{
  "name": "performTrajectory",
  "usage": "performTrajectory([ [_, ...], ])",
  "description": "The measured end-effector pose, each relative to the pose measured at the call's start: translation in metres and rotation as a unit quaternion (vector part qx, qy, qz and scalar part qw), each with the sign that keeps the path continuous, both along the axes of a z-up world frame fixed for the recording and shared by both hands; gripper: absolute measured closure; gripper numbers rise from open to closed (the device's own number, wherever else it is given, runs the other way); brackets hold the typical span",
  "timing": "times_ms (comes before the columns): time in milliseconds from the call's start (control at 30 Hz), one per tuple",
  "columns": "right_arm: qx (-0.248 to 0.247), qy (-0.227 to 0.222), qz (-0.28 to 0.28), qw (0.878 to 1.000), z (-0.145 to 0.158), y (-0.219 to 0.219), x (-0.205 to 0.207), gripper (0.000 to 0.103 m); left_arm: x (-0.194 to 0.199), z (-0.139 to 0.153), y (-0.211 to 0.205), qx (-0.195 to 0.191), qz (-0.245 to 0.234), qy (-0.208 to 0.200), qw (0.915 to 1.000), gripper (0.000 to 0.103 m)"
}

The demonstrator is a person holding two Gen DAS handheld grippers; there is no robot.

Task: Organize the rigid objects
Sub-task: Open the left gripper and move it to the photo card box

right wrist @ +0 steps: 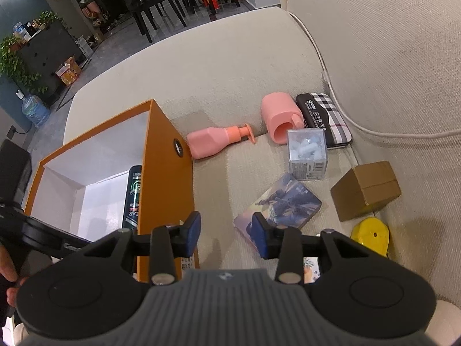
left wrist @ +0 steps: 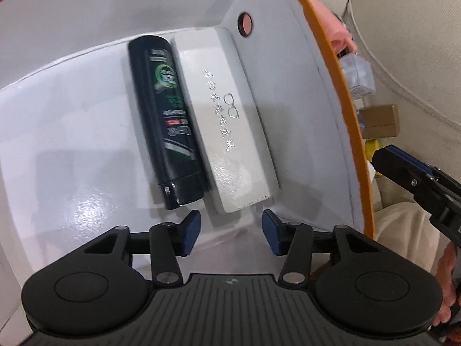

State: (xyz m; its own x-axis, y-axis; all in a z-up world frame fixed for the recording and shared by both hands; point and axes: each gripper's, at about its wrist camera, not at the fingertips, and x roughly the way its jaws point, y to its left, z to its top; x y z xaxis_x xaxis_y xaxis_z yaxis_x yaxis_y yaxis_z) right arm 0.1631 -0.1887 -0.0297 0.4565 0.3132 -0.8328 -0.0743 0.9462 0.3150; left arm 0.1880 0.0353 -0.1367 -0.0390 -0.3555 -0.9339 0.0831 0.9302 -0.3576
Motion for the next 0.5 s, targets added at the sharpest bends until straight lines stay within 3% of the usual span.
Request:
performTrajectory([
  [67, 0.001, 0.006, 0.0, 1.0, -0.003, 0.001, 0.0, 0.064, 0.0, -0.004, -0.006, 0.015, -0.001, -0.006, 0.9999, 0.064],
  [167, 0.004, 0.01, 0.004, 1.0, -0.007, 0.001, -0.001, 0.064, 0.0, -0.005, -0.013, 0.031, 0.0, -0.021, 0.9993, 0.075],
  [300, -0.003, 0.011, 0.006, 1.0, -0.011, -0.003, -0.004, 0.061, 0.0, -0.002, -0.017, 0.042, 0.016, -0.047, 0.9979, 0.08],
  [500, -0.01, 0.016, -0.004, 1.0, -0.015, -0.018, -0.01, 0.058, -0.007, 0.005, -0.01, 0.036, 0.041, -0.06, 0.9967, 0.079],
])
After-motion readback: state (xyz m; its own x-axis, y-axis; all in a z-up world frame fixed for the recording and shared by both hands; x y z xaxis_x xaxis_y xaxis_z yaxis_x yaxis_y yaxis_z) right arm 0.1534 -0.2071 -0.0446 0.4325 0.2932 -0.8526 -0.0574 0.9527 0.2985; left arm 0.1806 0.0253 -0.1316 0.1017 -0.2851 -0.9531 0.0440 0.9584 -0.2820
